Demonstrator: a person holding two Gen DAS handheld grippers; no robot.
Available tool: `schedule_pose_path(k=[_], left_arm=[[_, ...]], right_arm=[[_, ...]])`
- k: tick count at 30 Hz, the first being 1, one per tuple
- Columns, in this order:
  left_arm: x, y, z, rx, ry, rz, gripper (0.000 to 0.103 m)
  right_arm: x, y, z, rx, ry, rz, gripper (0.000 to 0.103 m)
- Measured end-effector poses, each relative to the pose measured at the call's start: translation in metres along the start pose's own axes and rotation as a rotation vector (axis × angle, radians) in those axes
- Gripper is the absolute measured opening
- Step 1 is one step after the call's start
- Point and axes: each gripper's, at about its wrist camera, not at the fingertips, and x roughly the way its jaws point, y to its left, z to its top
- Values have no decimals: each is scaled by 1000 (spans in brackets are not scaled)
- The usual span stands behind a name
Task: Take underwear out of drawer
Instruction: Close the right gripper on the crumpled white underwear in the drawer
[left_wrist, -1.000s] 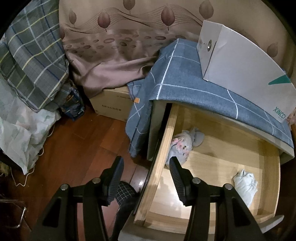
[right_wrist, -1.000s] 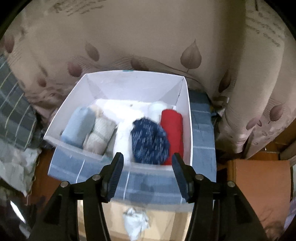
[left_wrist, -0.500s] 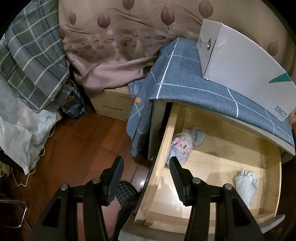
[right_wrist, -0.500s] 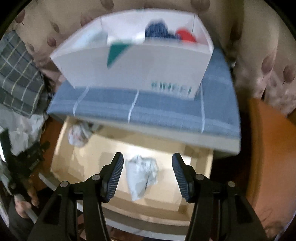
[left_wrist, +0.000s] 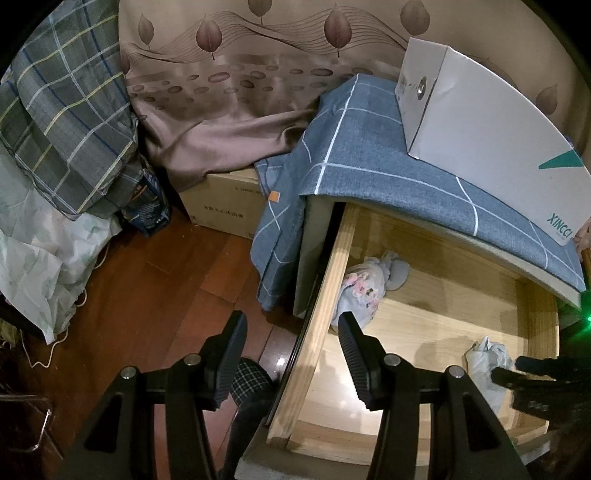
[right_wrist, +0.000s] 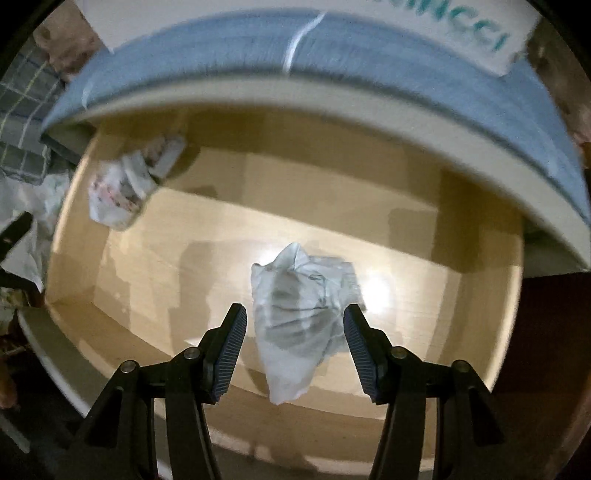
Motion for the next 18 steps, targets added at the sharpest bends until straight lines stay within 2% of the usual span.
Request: schedule_pose_path(k=[9, 18], left_arm=[[2, 0, 0, 1, 7, -1, 52], [3, -2, -2, 23, 7, 10, 52]], right_arm=[[44, 8, 3, -73, 102, -76, 54], [43, -15, -10, -42, 112, -106, 44]])
